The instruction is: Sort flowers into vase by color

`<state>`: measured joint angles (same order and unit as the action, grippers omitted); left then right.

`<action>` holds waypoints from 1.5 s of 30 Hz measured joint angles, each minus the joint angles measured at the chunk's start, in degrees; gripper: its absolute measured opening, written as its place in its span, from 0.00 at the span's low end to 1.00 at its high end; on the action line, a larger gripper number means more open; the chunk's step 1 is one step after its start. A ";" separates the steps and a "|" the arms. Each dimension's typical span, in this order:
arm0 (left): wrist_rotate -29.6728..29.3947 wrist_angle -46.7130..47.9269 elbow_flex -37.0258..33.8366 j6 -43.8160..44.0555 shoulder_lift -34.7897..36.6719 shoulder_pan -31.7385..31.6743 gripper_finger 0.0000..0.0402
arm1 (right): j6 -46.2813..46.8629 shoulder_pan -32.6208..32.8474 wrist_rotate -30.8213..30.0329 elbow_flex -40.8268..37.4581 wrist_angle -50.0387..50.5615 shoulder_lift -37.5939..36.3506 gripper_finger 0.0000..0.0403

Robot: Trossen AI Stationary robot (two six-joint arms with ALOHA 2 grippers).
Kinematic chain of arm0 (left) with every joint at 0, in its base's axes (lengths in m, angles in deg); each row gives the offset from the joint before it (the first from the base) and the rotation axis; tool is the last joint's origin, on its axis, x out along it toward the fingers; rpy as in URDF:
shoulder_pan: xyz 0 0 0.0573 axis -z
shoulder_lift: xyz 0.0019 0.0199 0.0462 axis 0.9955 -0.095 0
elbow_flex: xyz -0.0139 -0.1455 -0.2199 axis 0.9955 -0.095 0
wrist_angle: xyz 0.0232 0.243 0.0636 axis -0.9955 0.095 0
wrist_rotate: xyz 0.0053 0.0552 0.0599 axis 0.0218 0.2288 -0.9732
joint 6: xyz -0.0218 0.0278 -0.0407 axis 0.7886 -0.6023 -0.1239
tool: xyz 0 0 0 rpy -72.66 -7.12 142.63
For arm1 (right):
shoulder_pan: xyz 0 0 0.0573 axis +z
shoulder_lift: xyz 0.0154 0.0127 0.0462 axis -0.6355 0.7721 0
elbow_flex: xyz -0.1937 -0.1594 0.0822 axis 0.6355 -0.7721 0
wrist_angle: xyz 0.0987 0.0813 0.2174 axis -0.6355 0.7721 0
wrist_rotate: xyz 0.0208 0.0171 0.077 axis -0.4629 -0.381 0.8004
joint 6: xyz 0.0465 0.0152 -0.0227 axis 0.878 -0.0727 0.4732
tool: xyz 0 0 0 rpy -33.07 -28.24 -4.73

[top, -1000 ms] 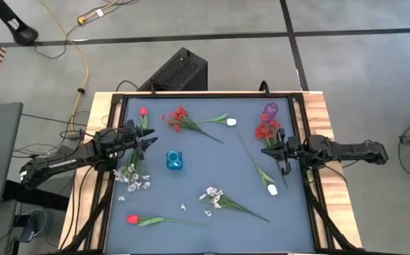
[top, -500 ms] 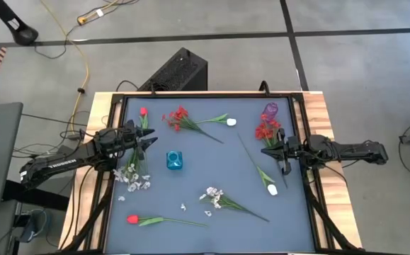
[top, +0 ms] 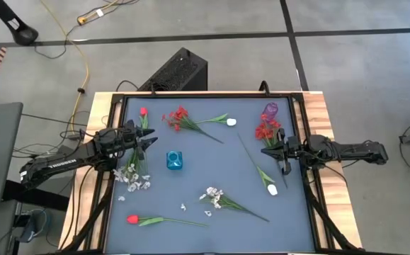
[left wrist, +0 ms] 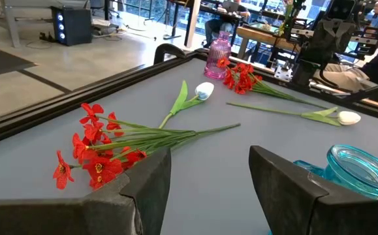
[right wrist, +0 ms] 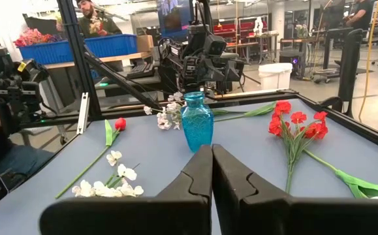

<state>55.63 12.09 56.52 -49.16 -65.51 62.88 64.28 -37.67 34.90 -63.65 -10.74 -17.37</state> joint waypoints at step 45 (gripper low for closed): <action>-14.51 -3.08 0.00 8.62 0.01 -0.02 0.49 | -3.26 -1.27 -8.09 1.18 -9.60 0.03 0.08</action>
<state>41.12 9.01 56.52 -40.54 -65.50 62.86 61.02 -38.94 26.81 -62.46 -20.34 -17.34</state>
